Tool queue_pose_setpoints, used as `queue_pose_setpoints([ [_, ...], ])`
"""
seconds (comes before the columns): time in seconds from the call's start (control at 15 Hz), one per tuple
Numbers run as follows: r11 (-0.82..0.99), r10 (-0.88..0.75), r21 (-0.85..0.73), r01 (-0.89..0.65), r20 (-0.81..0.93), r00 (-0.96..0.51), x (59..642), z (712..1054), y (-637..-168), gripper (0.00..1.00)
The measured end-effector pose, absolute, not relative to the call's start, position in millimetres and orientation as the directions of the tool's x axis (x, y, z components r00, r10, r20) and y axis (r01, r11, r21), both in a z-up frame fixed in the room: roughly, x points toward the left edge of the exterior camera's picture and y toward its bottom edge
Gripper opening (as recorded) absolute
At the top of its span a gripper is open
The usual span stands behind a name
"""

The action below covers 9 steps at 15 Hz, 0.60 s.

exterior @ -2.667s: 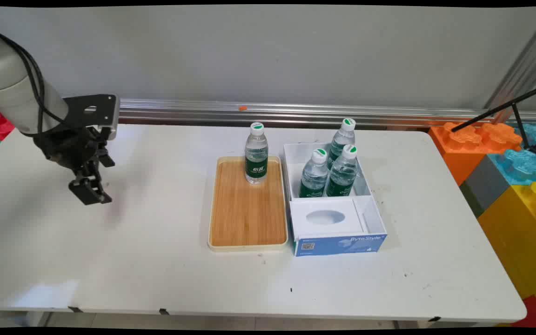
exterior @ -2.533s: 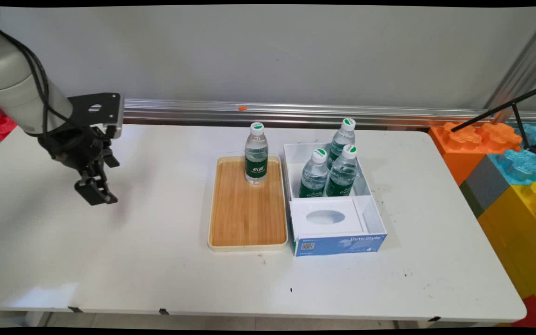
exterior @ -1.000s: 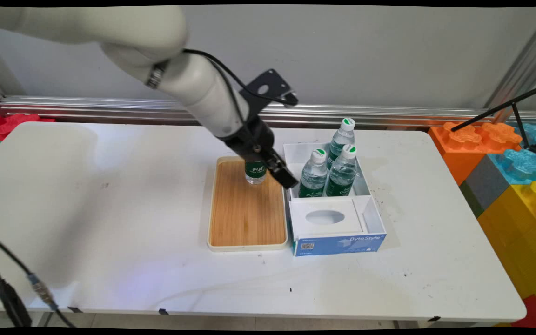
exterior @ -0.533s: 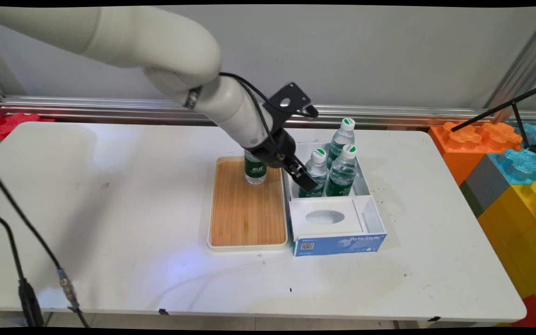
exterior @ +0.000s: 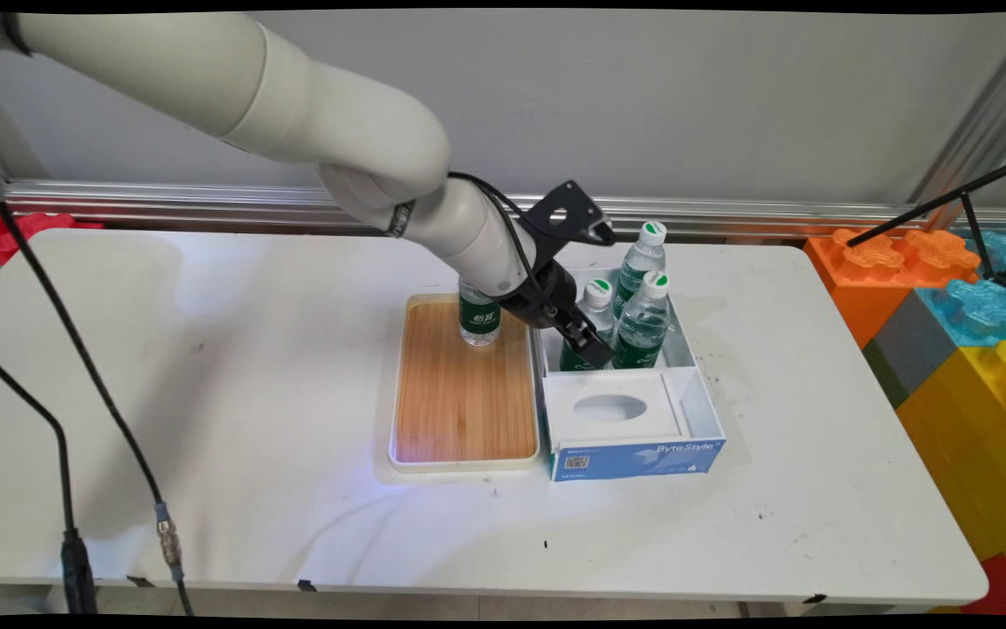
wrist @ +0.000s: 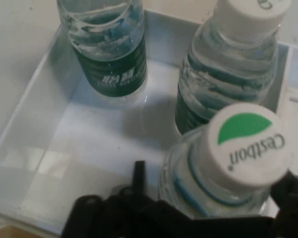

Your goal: Pick up the green bottle from the white box, then place the picked object on the tray

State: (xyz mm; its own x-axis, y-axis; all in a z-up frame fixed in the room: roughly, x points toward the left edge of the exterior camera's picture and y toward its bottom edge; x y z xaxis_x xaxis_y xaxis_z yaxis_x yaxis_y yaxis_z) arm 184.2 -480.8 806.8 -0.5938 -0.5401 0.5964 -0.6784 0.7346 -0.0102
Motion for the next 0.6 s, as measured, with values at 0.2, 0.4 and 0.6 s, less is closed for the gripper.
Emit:
queue_pose_setpoints([
  [0.2,0.739,-0.528,-0.018,-0.673,0.606,-0.595,182.8,800.1,-485.0,0.0],
  [0.4,0.742,-0.527,-0.016,-0.67,0.603,-0.599,184.7,797.3,-483.5,0.0],
  [0.6,0.744,-0.525,-0.016,-0.668,0.605,-0.599,185.2,808.1,-479.7,0.0],
])
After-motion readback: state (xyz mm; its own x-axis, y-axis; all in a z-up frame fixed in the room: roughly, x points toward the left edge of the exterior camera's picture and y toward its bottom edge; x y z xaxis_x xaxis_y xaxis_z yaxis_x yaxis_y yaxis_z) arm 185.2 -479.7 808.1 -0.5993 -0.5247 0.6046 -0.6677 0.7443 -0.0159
